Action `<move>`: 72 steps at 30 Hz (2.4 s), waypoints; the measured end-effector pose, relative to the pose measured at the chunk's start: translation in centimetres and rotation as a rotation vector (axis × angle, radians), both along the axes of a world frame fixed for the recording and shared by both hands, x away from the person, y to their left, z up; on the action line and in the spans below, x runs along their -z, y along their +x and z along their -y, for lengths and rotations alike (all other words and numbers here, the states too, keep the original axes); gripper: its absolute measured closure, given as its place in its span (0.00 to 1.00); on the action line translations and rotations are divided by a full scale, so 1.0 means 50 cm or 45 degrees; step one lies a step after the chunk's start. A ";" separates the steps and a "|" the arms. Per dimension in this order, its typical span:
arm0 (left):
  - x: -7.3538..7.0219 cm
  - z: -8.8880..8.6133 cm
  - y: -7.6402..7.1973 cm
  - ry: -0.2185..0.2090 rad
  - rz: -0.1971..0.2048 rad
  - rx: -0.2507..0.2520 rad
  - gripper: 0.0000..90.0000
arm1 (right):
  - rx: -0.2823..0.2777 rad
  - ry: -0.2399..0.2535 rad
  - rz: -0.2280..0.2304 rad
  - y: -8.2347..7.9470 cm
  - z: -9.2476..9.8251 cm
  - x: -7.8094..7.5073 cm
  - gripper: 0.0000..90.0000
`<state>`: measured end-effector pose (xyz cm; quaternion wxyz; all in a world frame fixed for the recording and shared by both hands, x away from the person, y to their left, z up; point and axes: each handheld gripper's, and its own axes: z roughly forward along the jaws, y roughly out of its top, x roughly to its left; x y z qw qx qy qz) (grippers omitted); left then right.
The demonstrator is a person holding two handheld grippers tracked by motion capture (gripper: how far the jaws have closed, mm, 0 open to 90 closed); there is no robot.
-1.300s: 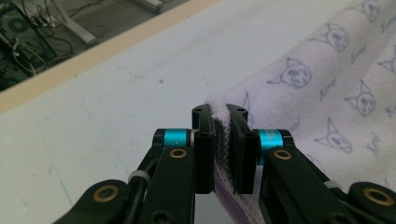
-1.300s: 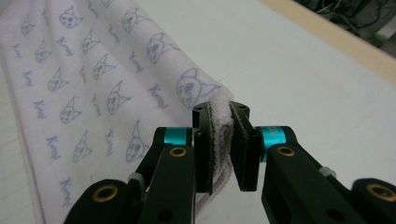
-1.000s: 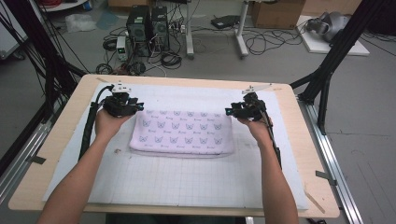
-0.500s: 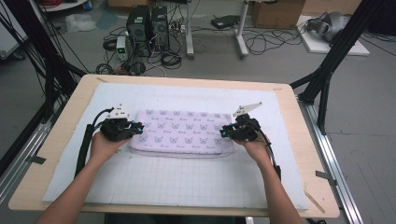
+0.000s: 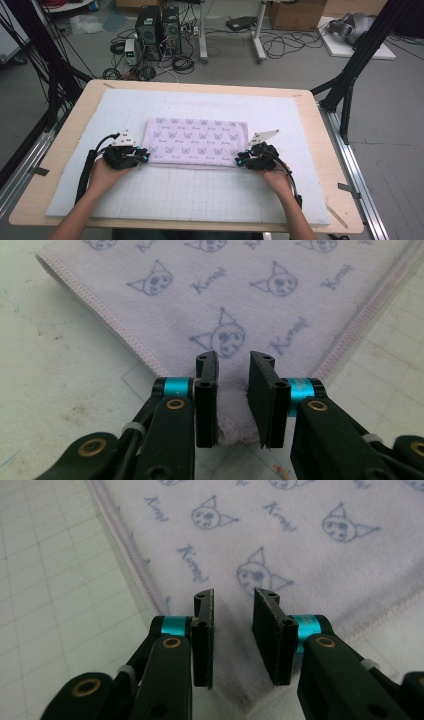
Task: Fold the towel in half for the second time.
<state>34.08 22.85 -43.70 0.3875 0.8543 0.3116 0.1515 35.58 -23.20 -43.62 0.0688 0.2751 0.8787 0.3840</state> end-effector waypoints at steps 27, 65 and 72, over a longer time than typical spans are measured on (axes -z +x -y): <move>-0.032 -0.030 -0.038 -0.155 0.056 -0.023 0.60 | 0.081 0.134 0.136 -0.034 0.019 -0.034 0.46; -0.039 -0.056 -0.113 -0.157 0.083 -0.056 0.37 | 0.151 0.174 0.208 -0.124 0.049 -0.038 0.17; -0.040 -0.059 -0.124 -0.173 0.084 -0.073 0.33 | 0.163 0.182 0.208 -0.142 0.054 -0.036 0.14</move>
